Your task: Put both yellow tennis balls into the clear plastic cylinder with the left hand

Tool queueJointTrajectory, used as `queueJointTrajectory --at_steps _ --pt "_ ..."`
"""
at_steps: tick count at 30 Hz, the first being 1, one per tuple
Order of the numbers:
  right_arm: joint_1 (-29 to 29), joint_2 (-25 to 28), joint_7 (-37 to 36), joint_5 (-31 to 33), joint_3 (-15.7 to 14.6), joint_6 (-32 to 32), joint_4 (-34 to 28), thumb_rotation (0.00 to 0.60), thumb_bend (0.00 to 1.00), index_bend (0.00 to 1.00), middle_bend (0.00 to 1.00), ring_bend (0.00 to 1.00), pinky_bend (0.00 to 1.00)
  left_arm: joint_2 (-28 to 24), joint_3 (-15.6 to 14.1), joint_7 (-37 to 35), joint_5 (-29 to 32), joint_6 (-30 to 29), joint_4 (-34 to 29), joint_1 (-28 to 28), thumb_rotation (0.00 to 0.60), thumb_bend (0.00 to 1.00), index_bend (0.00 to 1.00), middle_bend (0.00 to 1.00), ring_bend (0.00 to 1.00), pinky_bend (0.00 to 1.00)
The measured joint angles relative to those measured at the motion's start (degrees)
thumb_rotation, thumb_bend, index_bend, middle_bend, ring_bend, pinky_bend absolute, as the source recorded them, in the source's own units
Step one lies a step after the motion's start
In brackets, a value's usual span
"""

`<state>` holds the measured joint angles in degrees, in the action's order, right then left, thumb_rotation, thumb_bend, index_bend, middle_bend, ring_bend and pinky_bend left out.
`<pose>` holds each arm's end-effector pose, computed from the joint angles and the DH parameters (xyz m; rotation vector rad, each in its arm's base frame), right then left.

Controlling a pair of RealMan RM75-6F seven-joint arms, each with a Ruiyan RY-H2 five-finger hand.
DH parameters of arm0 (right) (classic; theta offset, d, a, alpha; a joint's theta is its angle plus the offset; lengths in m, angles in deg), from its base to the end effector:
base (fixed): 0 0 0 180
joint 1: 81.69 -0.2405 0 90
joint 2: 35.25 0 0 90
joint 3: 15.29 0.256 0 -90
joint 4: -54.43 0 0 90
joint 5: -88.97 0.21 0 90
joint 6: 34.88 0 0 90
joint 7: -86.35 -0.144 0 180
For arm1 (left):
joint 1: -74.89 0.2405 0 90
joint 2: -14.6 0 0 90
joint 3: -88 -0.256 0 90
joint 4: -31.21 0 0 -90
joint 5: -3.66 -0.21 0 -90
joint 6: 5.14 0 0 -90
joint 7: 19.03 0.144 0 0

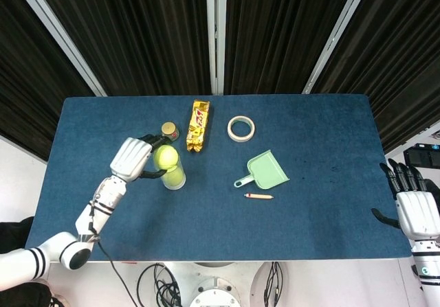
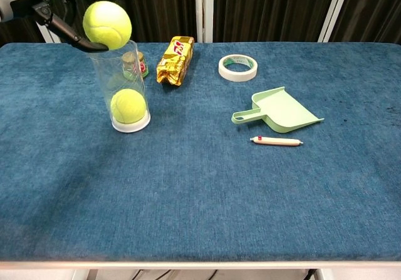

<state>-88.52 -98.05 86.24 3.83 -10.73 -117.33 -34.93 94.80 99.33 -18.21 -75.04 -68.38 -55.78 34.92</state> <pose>-0.3184 -0.1993 0.1714 1.4136 -0.8435 0.8650 -0.1410 0.3496 0.0513 -1.7854 -0.8881 -1.2566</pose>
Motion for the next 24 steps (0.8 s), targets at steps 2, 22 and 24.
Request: queueJointTrajectory --at_steps 2,22,24 --pt "-0.03 -0.01 0.13 -0.01 -0.03 0.06 -0.05 0.600 0.09 0.00 0.00 0.00 0.00 -0.48 -0.29 -0.51 -0.31 0.42 -0.29 -0.04 0.600 0.19 0.07 0.15 0.12 0.38" --pt "0.32 0.27 -0.97 0.91 0.11 0.02 0.90 0.600 0.09 0.00 0.00 0.00 0.00 -6.83 -2.40 3.04 -3.34 -3.22 -5.79 2.93 0.600 0.16 0.12 0.06 0.03 0.18" --pt "0.56 0.39 -1.53 1.11 0.12 -0.14 1.54 0.600 0.09 0.00 0.00 0.00 0.00 -8.41 -3.35 5.72 -3.73 -5.33 -6.97 4.74 0.600 0.16 0.14 0.07 0.03 0.17"
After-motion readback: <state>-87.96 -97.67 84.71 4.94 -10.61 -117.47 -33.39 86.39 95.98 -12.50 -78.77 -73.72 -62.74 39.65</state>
